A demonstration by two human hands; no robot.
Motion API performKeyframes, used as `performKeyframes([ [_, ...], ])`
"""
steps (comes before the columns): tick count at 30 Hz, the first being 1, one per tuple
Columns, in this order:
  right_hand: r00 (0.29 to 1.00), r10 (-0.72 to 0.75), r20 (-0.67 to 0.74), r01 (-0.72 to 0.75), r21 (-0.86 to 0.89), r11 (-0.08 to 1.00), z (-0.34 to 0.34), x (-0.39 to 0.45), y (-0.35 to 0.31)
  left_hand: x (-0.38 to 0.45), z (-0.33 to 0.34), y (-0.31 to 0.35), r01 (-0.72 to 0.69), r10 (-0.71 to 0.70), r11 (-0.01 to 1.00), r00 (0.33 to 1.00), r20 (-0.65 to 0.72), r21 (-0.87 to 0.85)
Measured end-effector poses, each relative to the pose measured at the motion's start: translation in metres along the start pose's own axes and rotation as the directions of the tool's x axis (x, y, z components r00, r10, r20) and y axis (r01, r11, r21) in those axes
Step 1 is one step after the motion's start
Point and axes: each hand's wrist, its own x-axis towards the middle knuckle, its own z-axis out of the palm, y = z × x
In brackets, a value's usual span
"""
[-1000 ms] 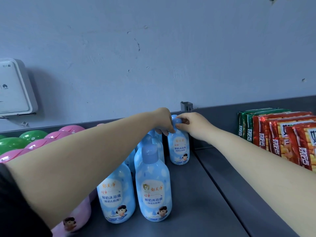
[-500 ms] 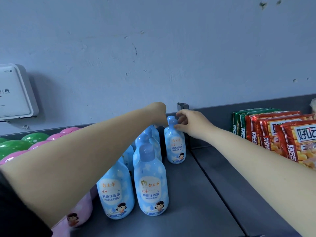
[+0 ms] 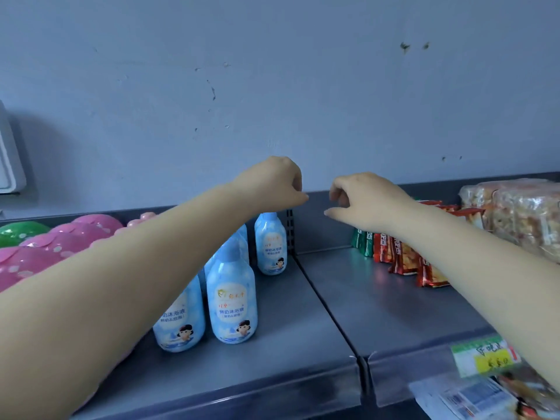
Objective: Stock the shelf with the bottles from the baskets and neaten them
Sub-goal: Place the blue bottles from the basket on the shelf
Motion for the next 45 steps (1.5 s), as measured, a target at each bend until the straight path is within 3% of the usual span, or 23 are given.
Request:
performKeyframes([
  [5,0.999,0.047,0.006,-0.044,-0.235,0.971,-0.018,-0.054,0.020,-0.015,0.016,0.050,-0.113,0.113,0.994,0.994,0.008,0.009],
  [9,0.993,0.111,0.032,-0.094,-0.323,0.942,-0.032,-0.103,0.040,-0.027,0.034,0.094,-0.230,0.230,0.972,0.973,0.006,0.056],
  [19,0.953,0.301,0.004,-0.274,-0.405,0.872,-0.077,-0.237,0.077,-0.065,0.069,0.209,-0.468,0.469,0.883,0.878,0.099,-0.030],
  [29,0.877,0.479,-0.052,-0.453,-0.423,0.785,-0.103,-0.347,0.088,-0.112,0.096,0.298,-0.628,0.640,0.767,0.762,0.096,-0.127],
  [33,0.802,0.595,-0.061,-0.571,-0.372,0.732,-0.098,-0.393,0.088,-0.134,0.116,0.327,-0.665,0.692,0.719,0.711,0.125,-0.201],
  [45,0.524,0.850,0.049,-0.805,-0.296,0.514,-0.038,-0.509,0.077,-0.197,0.205,0.390,-0.726,0.842,0.539,0.474,0.257,-0.427],
])
